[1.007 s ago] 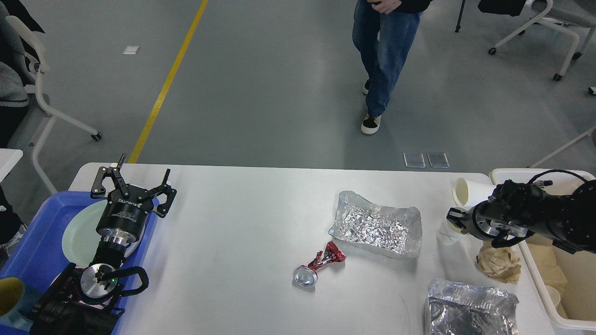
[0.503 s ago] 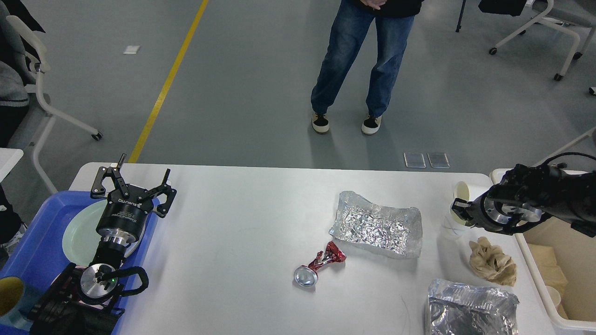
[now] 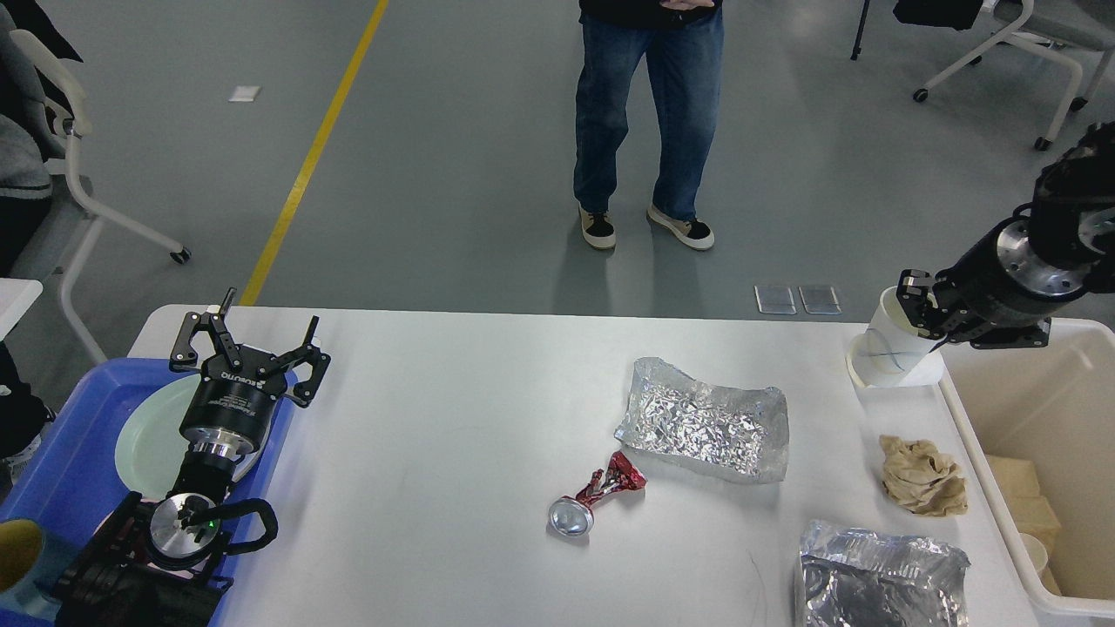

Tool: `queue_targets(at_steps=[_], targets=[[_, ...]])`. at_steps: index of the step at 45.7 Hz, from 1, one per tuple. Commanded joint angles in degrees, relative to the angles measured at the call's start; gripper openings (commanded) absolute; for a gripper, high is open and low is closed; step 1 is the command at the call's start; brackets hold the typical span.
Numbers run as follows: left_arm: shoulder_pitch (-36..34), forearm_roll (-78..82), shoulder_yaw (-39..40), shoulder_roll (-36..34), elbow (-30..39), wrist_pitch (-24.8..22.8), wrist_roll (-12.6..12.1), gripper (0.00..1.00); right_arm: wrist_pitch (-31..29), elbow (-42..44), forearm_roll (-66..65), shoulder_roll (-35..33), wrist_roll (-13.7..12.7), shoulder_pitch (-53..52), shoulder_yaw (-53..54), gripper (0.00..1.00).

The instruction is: Tidy desktop

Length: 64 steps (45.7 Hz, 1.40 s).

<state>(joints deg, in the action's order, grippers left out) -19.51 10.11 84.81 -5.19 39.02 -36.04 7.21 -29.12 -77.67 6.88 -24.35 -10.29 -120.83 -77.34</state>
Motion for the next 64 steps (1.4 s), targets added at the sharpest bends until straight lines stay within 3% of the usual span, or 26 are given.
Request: queue_targets(at_steps=[1, 9, 15, 26, 34, 40, 48, 59, 64], targets=[[0.00, 0.00, 0.00, 0.00, 0.00, 0.00, 0.00, 0.96, -1.90, -9.68, -0.29, 1.32, -0.17, -11.60, -3.16, 0.00], [0.00, 0.00, 0.00, 0.00, 0.00, 0.00, 0.00, 0.96, -10.42, -14.17, -0.29, 1.23, -0.52, -20.84, -3.25, 0.00], [0.00, 0.00, 0.00, 0.00, 0.00, 0.00, 0.00, 0.96, -10.96, -14.88, -0.38, 0.97, -0.61, -22.51, -3.43, 0.00], [0.00, 0.00, 0.00, 0.00, 0.00, 0.00, 0.00, 0.96, -7.63, -13.47, -0.38, -0.26, -0.61, -22.08, -7.03, 0.00], [0.00, 0.00, 0.00, 0.00, 0.00, 0.00, 0.09, 0.96, -1.39, -10.67, -0.47, -5.97, -0.52, -19.62, -11.16, 0.00], [0.09, 0.00, 0.00, 0.00, 0.00, 0.00, 0.09, 0.96, 0.82, -4.52, -1.87, -11.68, -0.43, -12.95, -11.51, 0.00], [0.00, 0.00, 0.00, 0.00, 0.00, 0.09, 0.09, 0.96, 2.66, 11.82, -3.63, -19.24, -0.17, 2.69, -8.71, 0.00], [0.09, 0.00, 0.00, 0.00, 0.00, 0.00, 0.09, 0.96, 4.51, 35.20, -3.63, -23.20, 0.09, 31.60, 8.16, 0.00], [0.00, 0.00, 0.00, 0.00, 0.00, 0.00, 0.09, 0.96, 10.12, 43.38, -3.63, -22.59, 0.09, 45.13, 16.33, 0.00]])
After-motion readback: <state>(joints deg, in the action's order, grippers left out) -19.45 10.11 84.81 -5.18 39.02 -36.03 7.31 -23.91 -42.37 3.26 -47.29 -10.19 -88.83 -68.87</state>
